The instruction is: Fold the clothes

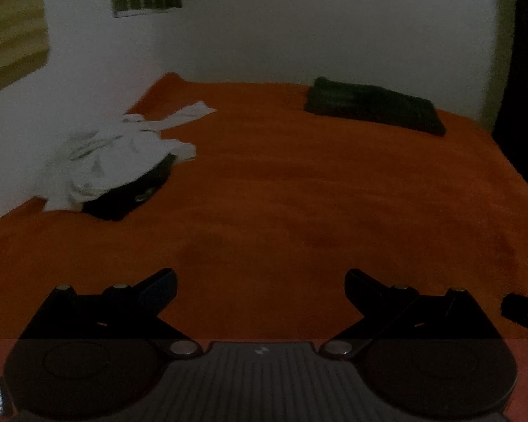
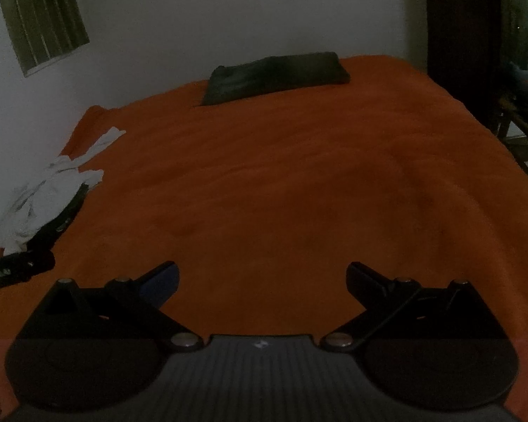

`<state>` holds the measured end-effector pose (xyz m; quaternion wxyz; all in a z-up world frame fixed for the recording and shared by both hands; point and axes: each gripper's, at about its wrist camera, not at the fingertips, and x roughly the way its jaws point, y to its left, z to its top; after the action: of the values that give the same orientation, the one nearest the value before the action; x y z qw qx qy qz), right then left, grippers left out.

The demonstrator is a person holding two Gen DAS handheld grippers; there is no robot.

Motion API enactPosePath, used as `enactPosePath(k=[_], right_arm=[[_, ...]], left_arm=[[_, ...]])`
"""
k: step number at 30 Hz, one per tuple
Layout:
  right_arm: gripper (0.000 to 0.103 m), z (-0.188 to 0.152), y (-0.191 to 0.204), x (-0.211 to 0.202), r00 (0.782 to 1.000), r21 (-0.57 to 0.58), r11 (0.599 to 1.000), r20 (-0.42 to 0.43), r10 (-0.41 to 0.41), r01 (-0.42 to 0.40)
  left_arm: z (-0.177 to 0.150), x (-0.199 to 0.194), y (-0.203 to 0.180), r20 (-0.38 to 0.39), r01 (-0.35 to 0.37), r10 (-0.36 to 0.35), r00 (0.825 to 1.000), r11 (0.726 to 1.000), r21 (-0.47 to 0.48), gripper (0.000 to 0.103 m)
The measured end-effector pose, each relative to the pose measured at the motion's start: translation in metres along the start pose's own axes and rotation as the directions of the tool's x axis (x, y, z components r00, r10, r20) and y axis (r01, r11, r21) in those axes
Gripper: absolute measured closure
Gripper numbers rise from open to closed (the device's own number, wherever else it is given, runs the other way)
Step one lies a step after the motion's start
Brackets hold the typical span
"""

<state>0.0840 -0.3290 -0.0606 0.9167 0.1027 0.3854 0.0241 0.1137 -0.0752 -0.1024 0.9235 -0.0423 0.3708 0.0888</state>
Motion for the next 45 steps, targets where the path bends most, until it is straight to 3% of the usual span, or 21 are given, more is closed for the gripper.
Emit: enactPosePath(k=[2, 8, 13, 19, 23, 26, 34, 38, 42, 45], right_arm=[[0.0, -0.002, 0.005, 0.002, 1.0, 0.015, 1.0, -0.004, 0.02, -0.02], [0.0, 0.011, 0.028, 0.008, 0.997, 0.065, 0.996, -0.045, 0.067, -0.064], [0.0, 0.035, 0.075, 0.008, 0.998, 0.002, 1.0, -0.05, 0.031, -0.031], [0.0, 0.059, 0.141, 0.01, 0.999, -0.018, 1.0, 0.045, 0.015, -0.014], [0.0, 0.074, 0.173, -0.004, 0.994, -0.082, 0.996, 0.097, 0.049, -0.041], [0.0, 0.086, 0.179, -0.028, 0.994, -0.095, 0.995, 0.097, 0.048, -0.039], [0.0, 0.092, 0.192, -0.111, 0.991, -0.208, 0.977, 0.135, -0.025, 0.053], [0.0, 0.093, 0.207, -0.13, 0.987, -0.228, 0.973, 0.158, 0.016, 0.021], [0.0, 0.11, 0.226, -0.11, 0.981, -0.261, 0.965, 0.179, 0.08, -0.031], [0.0, 0.129, 0.23, -0.062, 0.961, -0.258, 0.966, 0.26, 0.093, -0.023]], left_arm=[[-0.003, 0.0, 0.004, 0.007, -0.014, 0.015, 1.0, 1.0, -0.019, 0.0], [-0.008, 0.005, 0.045, -0.004, 0.028, -0.028, 1.0, 0.999, -0.045, 0.0], [-0.001, 0.018, 0.101, -0.01, 0.059, -0.061, 0.998, 0.99, -0.127, 0.0], [0.011, 0.022, 0.146, 0.013, 0.053, -0.051, 0.999, 0.983, -0.176, 0.0], [0.028, 0.003, 0.158, 0.044, 0.102, -0.095, 0.995, 0.973, -0.208, 0.0], [0.046, -0.03, 0.155, 0.068, 0.123, -0.111, 0.991, 0.971, -0.205, 0.0], [0.072, -0.086, 0.123, -0.007, -0.008, 0.007, 1.0, 0.995, -0.103, 0.0], [0.085, -0.114, 0.107, -0.038, -0.071, 0.069, 0.997, 0.996, -0.048, 0.0], [0.102, -0.094, 0.085, 0.079, -0.107, 0.1, 0.992, 0.991, 0.086, 0.0], [0.125, -0.045, 0.076, 0.196, -0.075, 0.064, 0.978, 0.996, 0.047, 0.0]])
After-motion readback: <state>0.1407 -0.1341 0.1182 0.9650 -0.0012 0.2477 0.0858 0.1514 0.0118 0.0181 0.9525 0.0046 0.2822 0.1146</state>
